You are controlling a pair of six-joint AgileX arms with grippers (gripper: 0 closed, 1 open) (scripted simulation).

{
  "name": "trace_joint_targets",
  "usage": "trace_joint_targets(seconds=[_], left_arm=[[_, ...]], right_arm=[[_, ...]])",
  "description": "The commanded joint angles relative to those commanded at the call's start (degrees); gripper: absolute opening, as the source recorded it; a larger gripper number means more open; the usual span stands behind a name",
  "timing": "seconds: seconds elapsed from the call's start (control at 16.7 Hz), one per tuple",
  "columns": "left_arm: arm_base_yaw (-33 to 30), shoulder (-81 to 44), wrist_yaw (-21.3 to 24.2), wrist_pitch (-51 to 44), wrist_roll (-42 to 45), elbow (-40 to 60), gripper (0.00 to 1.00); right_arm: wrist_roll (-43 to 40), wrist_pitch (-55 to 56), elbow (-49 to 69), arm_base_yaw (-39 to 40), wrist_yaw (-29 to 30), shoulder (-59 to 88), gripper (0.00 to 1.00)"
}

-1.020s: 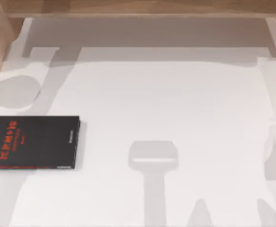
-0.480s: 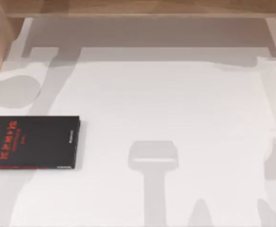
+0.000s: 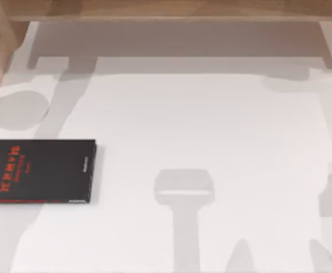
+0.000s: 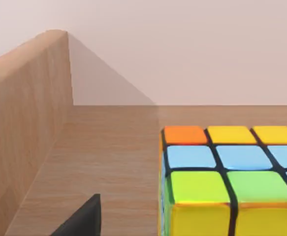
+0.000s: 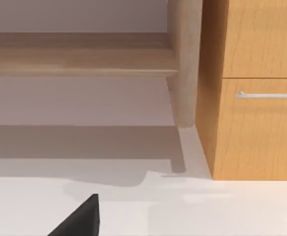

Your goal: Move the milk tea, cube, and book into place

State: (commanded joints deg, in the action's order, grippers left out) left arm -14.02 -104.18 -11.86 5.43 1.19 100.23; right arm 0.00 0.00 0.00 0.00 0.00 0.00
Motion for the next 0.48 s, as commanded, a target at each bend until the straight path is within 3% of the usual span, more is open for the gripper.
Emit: trace_joint_targets(seconds=[0.3, 0.48], left_arm=[[9.4, 1.3, 3.0, 9.7, 1.5, -0.7, 1.00], [19.4, 0.1, 9.0, 18.4, 0.5, -2.9, 1.00]], right_arm=[[0.0, 0.0, 0.0, 0.0, 0.0, 0.0, 1.00], [0.0, 0.0, 0.0, 0.0, 0.0, 0.0, 1.00]])
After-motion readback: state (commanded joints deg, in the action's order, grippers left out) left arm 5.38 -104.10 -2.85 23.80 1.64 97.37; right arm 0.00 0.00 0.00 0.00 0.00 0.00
